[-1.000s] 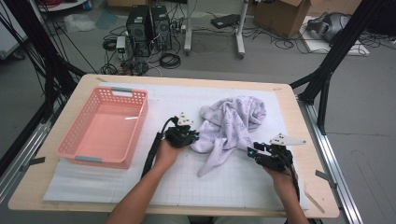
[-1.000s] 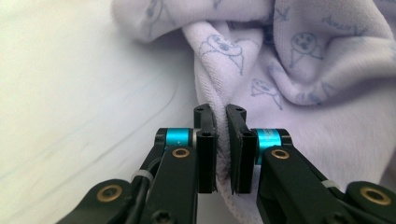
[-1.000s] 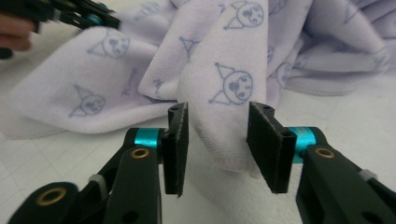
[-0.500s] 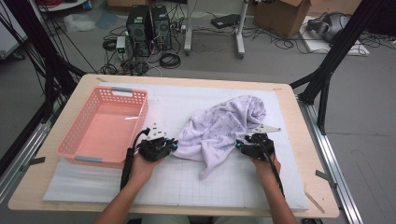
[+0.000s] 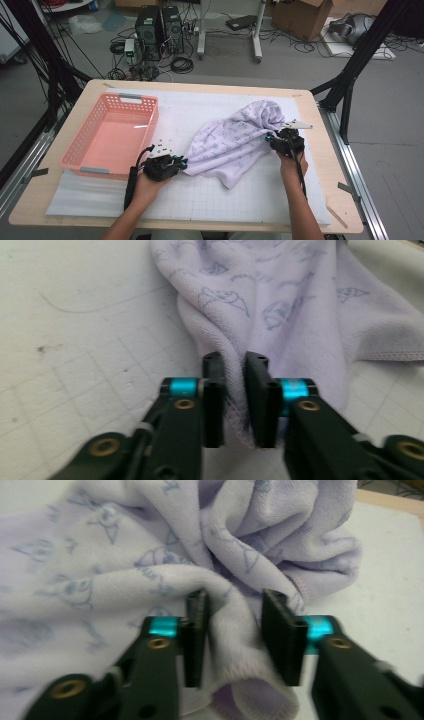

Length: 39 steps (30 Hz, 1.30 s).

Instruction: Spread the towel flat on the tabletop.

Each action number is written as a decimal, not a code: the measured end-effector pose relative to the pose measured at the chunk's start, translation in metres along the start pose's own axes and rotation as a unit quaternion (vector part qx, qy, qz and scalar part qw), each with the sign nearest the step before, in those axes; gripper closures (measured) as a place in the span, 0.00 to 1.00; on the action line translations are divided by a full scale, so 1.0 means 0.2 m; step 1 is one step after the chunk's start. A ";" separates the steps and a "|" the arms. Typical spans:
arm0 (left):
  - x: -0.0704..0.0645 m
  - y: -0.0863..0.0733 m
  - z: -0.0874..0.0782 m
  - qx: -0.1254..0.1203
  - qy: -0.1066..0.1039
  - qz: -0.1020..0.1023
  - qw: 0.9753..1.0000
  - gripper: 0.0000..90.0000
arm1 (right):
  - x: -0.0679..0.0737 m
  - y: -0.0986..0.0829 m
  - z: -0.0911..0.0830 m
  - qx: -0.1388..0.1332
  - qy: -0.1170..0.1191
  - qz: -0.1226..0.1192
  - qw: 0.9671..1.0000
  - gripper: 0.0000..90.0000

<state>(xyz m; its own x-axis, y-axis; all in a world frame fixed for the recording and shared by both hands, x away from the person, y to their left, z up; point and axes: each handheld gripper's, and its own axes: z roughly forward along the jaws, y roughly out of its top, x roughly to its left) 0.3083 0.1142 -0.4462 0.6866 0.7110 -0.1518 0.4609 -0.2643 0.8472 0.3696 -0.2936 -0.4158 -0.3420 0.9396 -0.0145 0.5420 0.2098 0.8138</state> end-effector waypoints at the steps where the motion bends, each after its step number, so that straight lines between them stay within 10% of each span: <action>1: 0.00 0.00 0.00 -0.004 0.003 0.001 1.000 0.74 | 0.01 0.00 -0.02 -0.006 0.006 -0.002 1.000 0.63; 9: 0.03 0.01 -0.03 -0.039 -0.003 -0.002 0.999 0.57 | 0.11 -0.13 -0.21 -0.037 0.035 -0.038 0.998 0.61; 19: 0.03 0.01 -0.06 -0.059 -0.008 0.012 0.998 0.59 | 0.31 -0.23 -0.14 0.037 0.133 -0.070 0.988 0.75; 23: 0.04 0.01 -0.06 -0.059 -0.005 0.010 0.998 0.59 | 0.40 -0.25 -0.11 0.067 0.157 -0.057 0.984 0.50; 26: 0.04 0.01 -0.05 -0.062 -0.006 0.010 0.998 0.59 | 0.47 -0.25 -0.10 0.057 0.134 -0.074 0.987 0.45; 30: 0.05 0.01 -0.06 -0.062 -0.004 0.008 0.998 0.59 | 0.53 -0.25 -0.10 0.055 0.138 -0.128 0.981 0.84; 34: 0.05 0.00 -0.07 -0.064 -0.004 0.004 0.998 0.59 | 0.47 -0.24 -0.16 0.070 0.151 -0.141 0.976 0.93; 39: 0.05 0.00 -0.07 -0.064 -0.001 -0.007 0.998 0.59 | 0.18 -0.27 -0.34 0.039 0.093 -0.093 0.991 0.93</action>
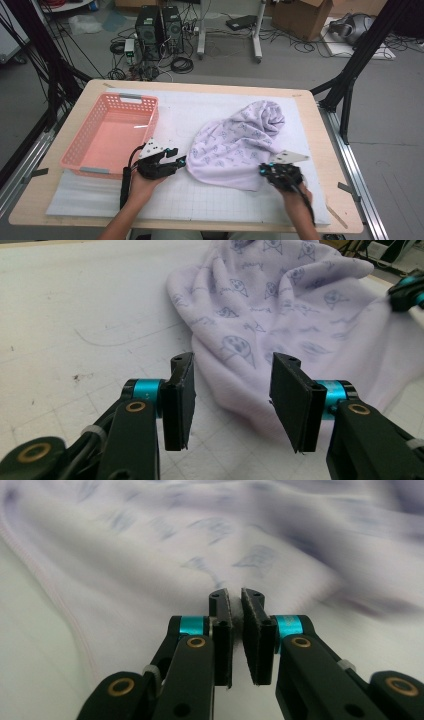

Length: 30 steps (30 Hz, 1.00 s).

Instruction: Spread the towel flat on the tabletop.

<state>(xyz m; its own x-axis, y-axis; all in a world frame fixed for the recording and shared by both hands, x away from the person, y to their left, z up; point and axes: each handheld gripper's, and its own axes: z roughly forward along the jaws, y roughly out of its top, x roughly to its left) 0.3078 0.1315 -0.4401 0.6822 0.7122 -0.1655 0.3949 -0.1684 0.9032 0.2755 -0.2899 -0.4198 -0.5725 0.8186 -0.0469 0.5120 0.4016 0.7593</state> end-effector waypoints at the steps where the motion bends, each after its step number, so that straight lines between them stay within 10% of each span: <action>1: 0.00 0.00 0.00 0.001 0.000 0.000 1.000 0.59 | -0.04 -0.02 -0.05 -0.001 -0.015 0.009 1.000 0.93; 9: -0.02 0.00 0.04 0.009 -0.002 0.000 1.000 0.59 | -0.18 -0.19 -0.22 0.045 -0.100 0.032 0.993 0.90; 22: -0.02 0.14 0.29 0.034 -0.015 -0.034 0.999 0.58 | -0.13 -0.10 -0.21 -0.024 -0.083 0.027 0.996 0.71; 27: -0.09 0.13 0.42 0.097 -0.034 -0.016 0.995 0.55 | -0.12 -0.10 -0.20 -0.023 -0.079 0.027 0.996 0.70; 30: -0.13 0.12 0.44 0.127 -0.026 0.029 0.991 0.75 | -0.12 -0.11 -0.19 -0.025 -0.074 0.022 0.997 0.69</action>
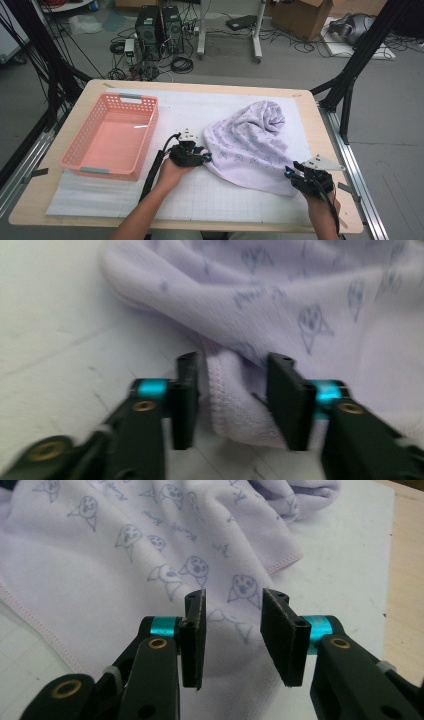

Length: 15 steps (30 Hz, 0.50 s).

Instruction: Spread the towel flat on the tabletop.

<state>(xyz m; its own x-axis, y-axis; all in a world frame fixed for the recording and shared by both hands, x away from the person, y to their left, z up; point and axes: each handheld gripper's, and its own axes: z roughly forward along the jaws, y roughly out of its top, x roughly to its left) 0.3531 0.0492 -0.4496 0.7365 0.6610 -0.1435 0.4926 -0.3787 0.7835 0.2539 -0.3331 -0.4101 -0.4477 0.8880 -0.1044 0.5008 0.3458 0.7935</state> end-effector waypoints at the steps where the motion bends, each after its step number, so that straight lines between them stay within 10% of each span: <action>1: 0.00 0.00 -0.01 0.005 -0.001 0.004 1.000 0.86 | 0.00 0.00 0.00 0.001 0.001 0.000 1.000 0.68; 15: -0.06 -0.27 -0.46 -0.038 0.012 0.006 0.999 0.92 | 0.01 0.01 0.04 0.001 0.018 0.009 1.000 0.68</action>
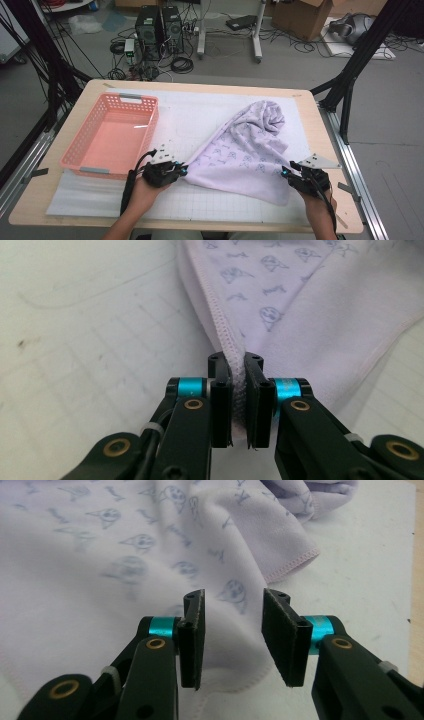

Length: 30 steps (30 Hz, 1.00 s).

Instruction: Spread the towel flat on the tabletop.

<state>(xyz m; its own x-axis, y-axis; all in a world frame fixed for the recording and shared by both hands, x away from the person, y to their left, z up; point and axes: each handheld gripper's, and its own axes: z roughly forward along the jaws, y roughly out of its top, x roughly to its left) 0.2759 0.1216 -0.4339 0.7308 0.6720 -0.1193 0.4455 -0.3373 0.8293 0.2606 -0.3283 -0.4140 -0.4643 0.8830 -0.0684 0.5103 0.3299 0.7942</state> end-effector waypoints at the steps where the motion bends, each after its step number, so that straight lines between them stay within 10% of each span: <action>1: -0.01 -0.02 -0.02 -0.001 -0.001 0.000 1.000 0.92 | 0.00 0.01 0.01 -0.002 0.002 0.000 1.000 0.68; 13: -0.08 -0.13 -0.12 0.011 -0.035 0.011 0.999 0.92 | 0.07 0.17 0.34 0.039 0.012 0.011 0.999 0.56; 17: -0.05 -0.11 -0.10 0.003 -0.029 -0.001 1.000 0.76 | 0.08 0.17 0.43 0.073 0.018 -0.005 0.997 0.74; 19: -0.04 -0.09 -0.08 0.000 -0.026 -0.003 1.000 0.65 | 0.08 0.17 0.41 0.079 0.035 -0.010 0.996 0.93; 30: 0.08 0.12 0.12 -0.039 -0.016 -0.031 0.999 0.45 | 0.08 -0.04 0.07 0.083 0.104 -0.054 0.990 0.95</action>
<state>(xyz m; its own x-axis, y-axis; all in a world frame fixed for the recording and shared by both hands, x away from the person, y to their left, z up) 0.3107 0.1085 -0.4285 0.7203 0.6679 -0.1873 0.4487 -0.2427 0.8601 0.2589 -0.3129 -0.4293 -0.6526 0.7577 -0.0072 0.5534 0.4831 0.6785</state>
